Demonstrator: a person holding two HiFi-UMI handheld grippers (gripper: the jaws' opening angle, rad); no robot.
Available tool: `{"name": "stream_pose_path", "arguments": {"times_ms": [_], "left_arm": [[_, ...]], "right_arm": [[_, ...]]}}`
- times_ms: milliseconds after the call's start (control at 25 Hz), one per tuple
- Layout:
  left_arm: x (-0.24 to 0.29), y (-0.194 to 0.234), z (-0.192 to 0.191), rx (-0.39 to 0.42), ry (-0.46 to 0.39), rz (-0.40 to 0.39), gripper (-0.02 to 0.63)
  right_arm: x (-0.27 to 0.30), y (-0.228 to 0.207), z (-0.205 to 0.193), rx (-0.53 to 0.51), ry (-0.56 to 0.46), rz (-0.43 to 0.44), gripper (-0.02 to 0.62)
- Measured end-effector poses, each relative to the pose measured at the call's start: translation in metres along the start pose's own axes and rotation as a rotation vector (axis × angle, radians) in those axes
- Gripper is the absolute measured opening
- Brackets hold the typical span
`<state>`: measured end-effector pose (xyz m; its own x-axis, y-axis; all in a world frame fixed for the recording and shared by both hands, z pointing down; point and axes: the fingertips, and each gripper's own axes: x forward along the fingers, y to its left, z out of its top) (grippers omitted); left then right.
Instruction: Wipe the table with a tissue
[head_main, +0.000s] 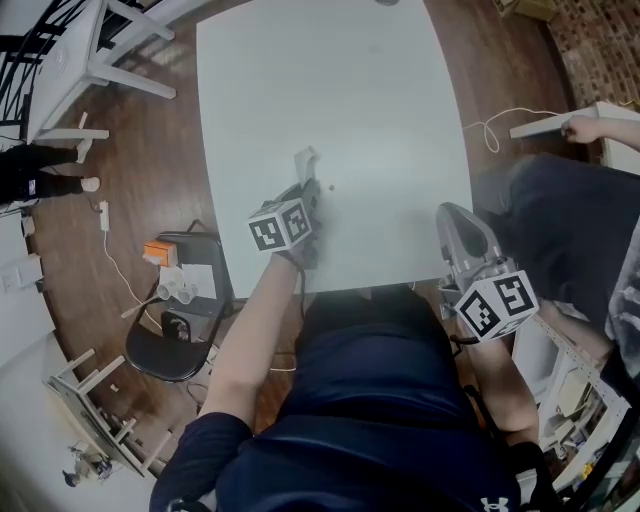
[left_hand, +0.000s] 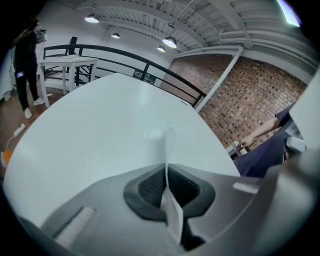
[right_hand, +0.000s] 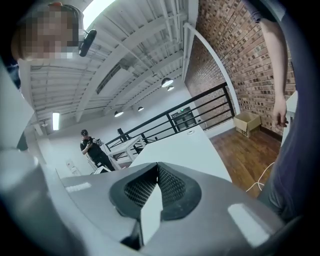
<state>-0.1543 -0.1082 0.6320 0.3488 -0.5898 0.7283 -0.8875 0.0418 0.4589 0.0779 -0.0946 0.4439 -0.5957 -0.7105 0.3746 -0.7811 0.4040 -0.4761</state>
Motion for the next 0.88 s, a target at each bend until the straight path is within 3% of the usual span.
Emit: {"name": "stream_pose_path", "arguments": {"times_ms": [440,880], "left_arm": [[0.020,-0.037,-0.021,0.018,0.113,-0.019,0.006],[0.039,-0.088,-0.037,0.048,0.176,-0.096,0.006]], "right_arm": [[-0.012,0.008,-0.013,0.032,0.007,0.036,0.011],[-0.034,-0.013,-0.019,0.080,-0.021,-0.034,0.011]]}}
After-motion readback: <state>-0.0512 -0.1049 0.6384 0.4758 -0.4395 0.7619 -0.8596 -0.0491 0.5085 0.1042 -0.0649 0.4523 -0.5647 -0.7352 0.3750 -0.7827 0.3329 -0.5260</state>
